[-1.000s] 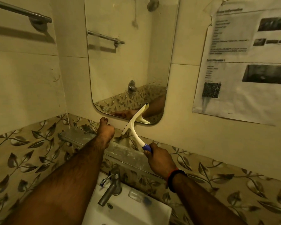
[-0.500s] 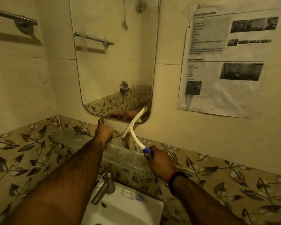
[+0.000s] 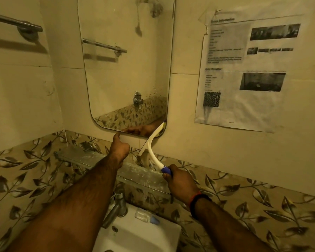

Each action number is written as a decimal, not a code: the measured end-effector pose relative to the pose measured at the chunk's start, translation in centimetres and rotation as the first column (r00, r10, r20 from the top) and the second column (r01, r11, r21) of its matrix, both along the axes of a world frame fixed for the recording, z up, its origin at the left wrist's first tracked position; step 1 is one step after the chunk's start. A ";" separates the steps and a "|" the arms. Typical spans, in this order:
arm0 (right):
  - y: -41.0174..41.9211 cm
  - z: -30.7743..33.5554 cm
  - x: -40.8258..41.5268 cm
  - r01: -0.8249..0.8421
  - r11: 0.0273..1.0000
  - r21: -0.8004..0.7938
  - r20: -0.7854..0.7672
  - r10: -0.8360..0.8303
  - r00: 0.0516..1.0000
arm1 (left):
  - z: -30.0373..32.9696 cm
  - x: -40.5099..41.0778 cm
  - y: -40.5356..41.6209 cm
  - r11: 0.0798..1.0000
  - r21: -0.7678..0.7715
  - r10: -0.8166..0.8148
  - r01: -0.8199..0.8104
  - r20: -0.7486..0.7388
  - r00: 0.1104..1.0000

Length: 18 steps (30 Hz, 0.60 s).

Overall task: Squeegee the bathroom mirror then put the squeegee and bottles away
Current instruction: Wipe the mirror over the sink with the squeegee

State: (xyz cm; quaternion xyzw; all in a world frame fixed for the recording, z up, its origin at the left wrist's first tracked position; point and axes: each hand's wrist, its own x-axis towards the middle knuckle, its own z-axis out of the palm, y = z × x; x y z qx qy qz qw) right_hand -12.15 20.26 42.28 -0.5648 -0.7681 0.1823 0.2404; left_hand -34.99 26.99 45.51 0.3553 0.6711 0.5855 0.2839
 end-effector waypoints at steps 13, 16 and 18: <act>-2.4 -0.1 2.4 -0.001 1.000 0.031 -0.085 0.004 0.996 | -0.2 0.8 -0.2 0.999 -0.003 -0.038 0.038 -0.003 0.999; -2.7 0.4 2.8 -0.017 0.999 0.049 -0.147 0.024 0.989 | -0.4 1.0 -0.1 0.999 0.007 -0.048 0.048 0.009 0.999; -2.7 0.9 2.3 -0.041 0.998 0.052 -0.157 0.048 0.986 | -0.3 0.8 -0.1 0.998 -0.006 -0.061 0.061 0.017 0.998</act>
